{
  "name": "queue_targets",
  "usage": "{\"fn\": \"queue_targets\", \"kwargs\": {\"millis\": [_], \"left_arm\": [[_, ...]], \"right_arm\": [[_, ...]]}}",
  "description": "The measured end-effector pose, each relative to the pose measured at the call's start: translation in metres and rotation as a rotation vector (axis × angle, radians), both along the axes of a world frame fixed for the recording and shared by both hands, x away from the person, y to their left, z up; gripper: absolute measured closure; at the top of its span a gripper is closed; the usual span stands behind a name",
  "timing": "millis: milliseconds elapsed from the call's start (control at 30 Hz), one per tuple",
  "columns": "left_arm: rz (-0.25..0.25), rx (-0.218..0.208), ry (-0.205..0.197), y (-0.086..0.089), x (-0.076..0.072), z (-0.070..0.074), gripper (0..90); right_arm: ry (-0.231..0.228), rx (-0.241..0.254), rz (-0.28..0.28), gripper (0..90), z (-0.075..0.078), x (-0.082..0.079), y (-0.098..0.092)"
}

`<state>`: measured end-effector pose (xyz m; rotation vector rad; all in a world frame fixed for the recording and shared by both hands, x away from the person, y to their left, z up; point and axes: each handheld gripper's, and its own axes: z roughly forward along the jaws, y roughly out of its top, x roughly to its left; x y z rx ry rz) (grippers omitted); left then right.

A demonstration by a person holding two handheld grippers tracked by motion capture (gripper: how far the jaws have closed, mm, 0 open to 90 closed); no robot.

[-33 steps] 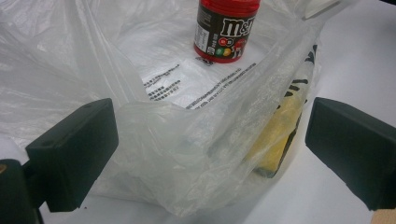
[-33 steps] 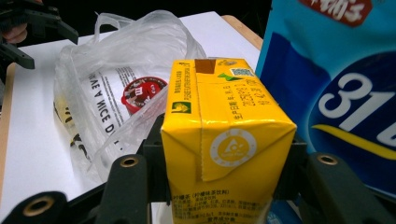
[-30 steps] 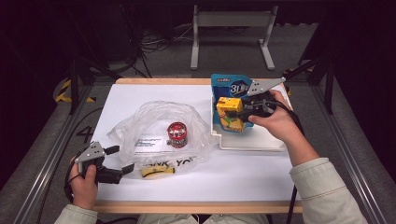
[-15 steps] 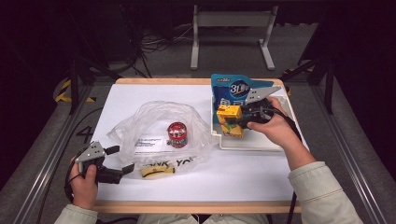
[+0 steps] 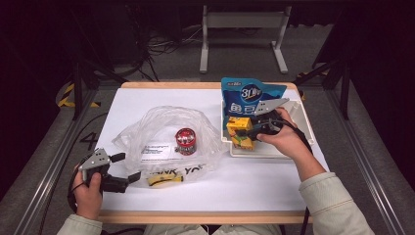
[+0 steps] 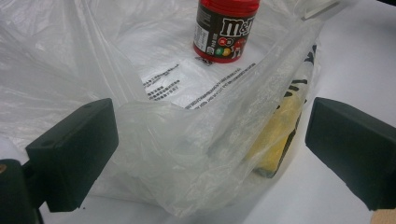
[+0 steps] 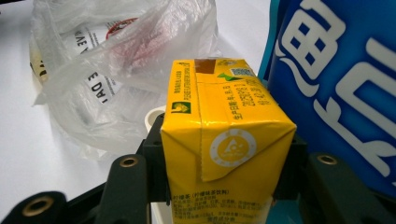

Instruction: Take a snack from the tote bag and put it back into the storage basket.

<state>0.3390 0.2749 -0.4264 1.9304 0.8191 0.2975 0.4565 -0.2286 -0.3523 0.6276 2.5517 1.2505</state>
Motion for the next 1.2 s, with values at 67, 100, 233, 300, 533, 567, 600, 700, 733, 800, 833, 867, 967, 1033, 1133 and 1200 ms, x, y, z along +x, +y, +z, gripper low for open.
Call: {"fn": "queue_targets", "kwargs": {"millis": [67,100,233,300,533,567,600,700,733,800,833,867,967,1033,1133,1200], "left_arm": [[-0.003,0.007,-0.007,0.000,0.000,0.000,3.3],[-0.005,0.007,-0.006,0.000,0.001,0.000,3.3],[-0.001,0.004,-0.004,0.000,0.000,0.000,3.3],[-0.002,0.007,-0.007,0.000,0.001,0.000,3.3],[-0.002,0.006,-0.004,0.000,0.000,0.000,3.3],[0.000,0.003,-0.002,0.000,0.000,0.000,3.3],[0.000,0.001,-0.001,0.000,0.000,0.000,3.3],[-0.002,0.003,-0.003,0.000,0.000,0.000,3.3],[-0.002,0.002,-0.001,0.000,0.000,0.000,3.3],[-0.004,0.004,-0.004,0.000,0.001,0.000,3.3],[-0.004,0.004,-0.004,0.000,0.001,0.000,3.3],[-0.004,0.004,-0.004,0.000,0.001,0.000,3.3],[-0.005,0.005,-0.005,0.000,0.001,0.000,3.3],[-0.004,0.004,-0.004,0.000,0.001,0.000,3.3],[-0.004,0.003,-0.004,0.000,0.000,0.000,3.3],[-0.002,0.001,-0.003,0.000,0.000,0.000,3.3]], "right_arm": [[0.003,-0.005,0.001,53.0,-0.002,0.001,-0.001],[0.002,-0.003,0.002,53.0,-0.004,0.001,-0.001],[0.005,-0.006,-0.002,53.0,-0.010,0.002,-0.002],[0.005,-0.009,-0.002,53.0,-0.012,0.003,-0.001],[0.005,-0.014,0.003,52.8,-0.021,0.004,0.000],[0.001,-0.018,0.003,52.8,-0.022,0.005,0.000],[-0.002,-0.024,0.003,52.8,-0.022,0.005,0.000],[-0.003,-0.034,0.003,52.7,-0.024,0.006,0.000],[-0.003,-0.035,0.005,52.7,-0.024,0.006,0.000],[-0.006,-0.033,0.006,52.7,-0.025,0.006,-0.001],[-0.008,-0.032,0.007,52.6,-0.025,0.006,-0.001],[-0.009,-0.033,0.008,52.6,-0.025,0.006,-0.001],[-0.009,-0.034,0.012,52.5,-0.025,0.005,-0.001],[-0.008,-0.035,0.014,52.3,-0.025,0.005,-0.001],[-0.005,-0.040,0.017,52.2,-0.025,0.005,-0.002],[-0.005,-0.038,0.017,52.0,-0.025,0.005,-0.003]]}}
